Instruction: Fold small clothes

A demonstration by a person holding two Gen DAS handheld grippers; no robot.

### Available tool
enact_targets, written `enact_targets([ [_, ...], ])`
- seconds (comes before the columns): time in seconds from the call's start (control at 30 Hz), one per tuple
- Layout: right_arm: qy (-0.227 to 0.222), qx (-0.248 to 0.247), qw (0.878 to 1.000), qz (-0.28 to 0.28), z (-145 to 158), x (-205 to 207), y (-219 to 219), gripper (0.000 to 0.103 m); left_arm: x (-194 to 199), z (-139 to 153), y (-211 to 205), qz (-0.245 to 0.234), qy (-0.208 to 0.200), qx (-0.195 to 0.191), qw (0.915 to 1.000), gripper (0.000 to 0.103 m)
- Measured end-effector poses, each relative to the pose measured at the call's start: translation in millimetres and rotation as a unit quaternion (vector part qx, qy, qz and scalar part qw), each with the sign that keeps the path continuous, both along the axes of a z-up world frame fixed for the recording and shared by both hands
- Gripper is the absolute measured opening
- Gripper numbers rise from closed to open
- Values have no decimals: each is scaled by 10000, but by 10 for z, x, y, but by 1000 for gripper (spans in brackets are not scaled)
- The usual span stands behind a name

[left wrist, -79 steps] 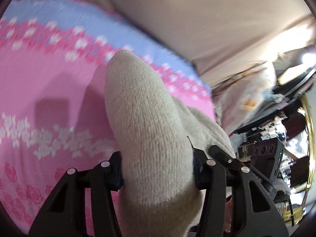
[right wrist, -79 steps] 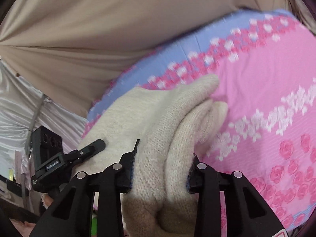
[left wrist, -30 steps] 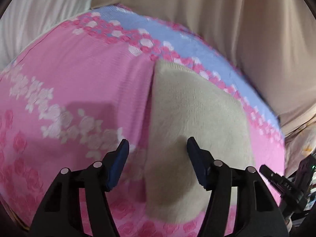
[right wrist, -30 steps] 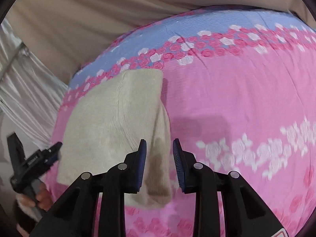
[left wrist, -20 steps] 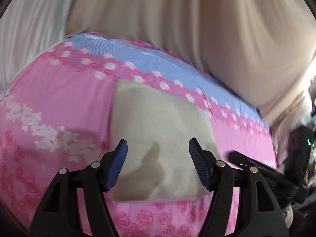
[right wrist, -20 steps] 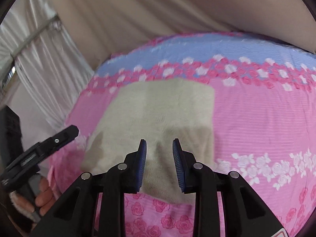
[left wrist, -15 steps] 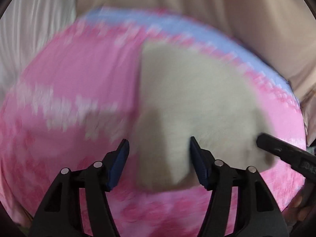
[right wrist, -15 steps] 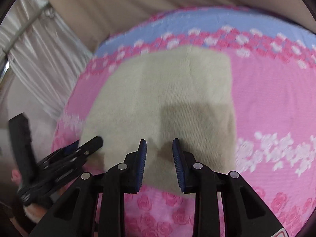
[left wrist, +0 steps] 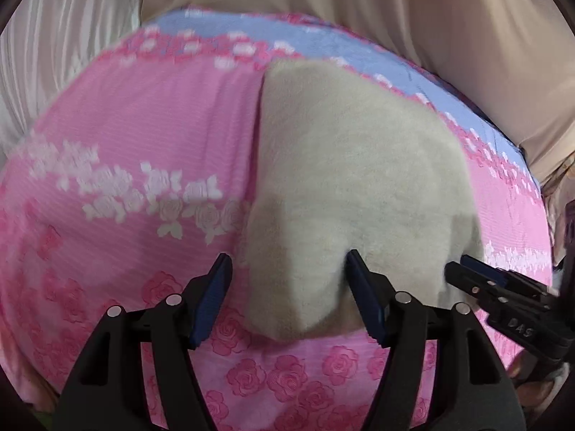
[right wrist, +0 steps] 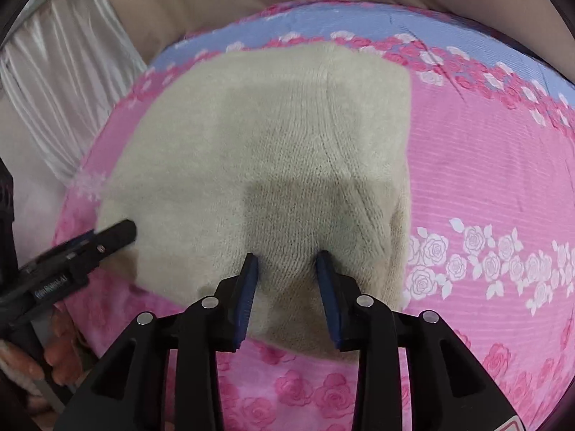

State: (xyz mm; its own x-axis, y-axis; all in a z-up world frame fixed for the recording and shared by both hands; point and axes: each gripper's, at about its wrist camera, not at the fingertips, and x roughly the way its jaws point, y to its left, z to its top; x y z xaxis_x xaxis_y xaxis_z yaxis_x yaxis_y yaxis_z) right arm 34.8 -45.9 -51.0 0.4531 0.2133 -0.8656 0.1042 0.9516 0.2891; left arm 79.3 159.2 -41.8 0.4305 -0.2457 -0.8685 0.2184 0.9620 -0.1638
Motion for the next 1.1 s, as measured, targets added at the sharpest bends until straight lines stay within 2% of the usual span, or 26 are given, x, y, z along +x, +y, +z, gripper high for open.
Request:
enact_targets([
  [0.03, -125, -28, 9999, -70, 116, -35, -3, 40, -30, 64, -14, -39, -109, 70, 9999, 61],
  [0.13, -723, -423, 9962, -234, 477, -168, 37, 72, -123, 302, -111, -109, -439, 168, 9988, 63],
  [0.23, -1353, -814, 9865, -427, 727, -320, 33, 89, -181, 486, -176, -87, -710, 252, 9971, 78],
  [0.27, -1445, -872, 9846, -465, 766, -378, 42, 90, -197, 529, -194, -66, -801, 292, 9963, 88],
  [0.3, -1491, -897, 9834, -509, 785, -399, 37, 91, -227, 580, -218, -41, -945, 363, 9949, 92],
  [0.37, -1397, -922, 9836, -668, 758, -417, 9, 91, -275, 628, -270, -41, -1119, 496, 9925, 92],
  [0.5, -1019, -1018, 9849, -964, 666, -436, -42, 91, -332, 646, -330, -65, -1206, 626, 9907, 92],
  [0.6, -1005, -853, 9848, -1134, 637, -491, -114, 91, -381, 649, -348, -36, -1270, 707, 9894, 92],
  [1.1, -896, -899, 9866, -1027, 548, -549, 87, 91, -431, 553, -374, 11, -1107, 831, 9904, 92],
])
